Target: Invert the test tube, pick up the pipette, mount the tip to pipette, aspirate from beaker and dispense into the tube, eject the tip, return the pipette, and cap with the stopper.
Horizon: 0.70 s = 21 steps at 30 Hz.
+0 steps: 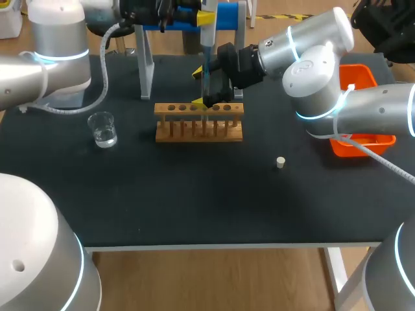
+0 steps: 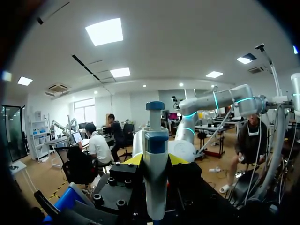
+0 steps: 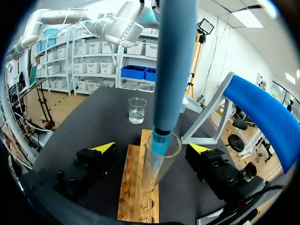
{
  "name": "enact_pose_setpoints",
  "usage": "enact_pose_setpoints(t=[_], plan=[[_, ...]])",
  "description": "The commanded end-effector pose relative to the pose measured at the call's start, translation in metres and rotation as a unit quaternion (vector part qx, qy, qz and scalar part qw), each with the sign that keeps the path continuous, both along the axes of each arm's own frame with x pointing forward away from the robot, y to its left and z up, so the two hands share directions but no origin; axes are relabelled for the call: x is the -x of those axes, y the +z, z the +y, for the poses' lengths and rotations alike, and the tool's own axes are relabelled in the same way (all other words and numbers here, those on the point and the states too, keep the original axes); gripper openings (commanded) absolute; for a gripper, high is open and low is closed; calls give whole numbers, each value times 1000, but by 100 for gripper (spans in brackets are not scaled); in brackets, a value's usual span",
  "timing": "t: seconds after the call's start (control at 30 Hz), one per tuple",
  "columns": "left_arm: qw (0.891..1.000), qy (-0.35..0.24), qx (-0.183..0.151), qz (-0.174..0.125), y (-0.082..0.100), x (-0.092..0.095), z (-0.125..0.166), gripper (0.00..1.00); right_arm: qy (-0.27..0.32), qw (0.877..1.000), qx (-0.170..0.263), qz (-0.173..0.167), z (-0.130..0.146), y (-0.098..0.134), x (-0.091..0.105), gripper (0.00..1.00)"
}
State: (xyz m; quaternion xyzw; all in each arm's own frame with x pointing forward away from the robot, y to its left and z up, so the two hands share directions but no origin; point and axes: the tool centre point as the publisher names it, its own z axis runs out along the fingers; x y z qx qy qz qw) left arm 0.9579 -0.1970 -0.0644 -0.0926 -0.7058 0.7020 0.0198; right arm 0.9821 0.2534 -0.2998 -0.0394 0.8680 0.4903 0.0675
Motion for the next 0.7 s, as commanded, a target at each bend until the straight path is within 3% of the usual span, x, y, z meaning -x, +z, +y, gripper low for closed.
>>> enact_pose_setpoints(t=[0.03, 0.7], plan=[[1000, -1, 1, 0, -2, 0, 0, 0, 2, 1000, 0, 1, 0, 0, -1, 100], [1000, -3, 1, 1, -4, 1, 0, 0, 2, 1000, 0, 1, 0, 0, -1, 100]])
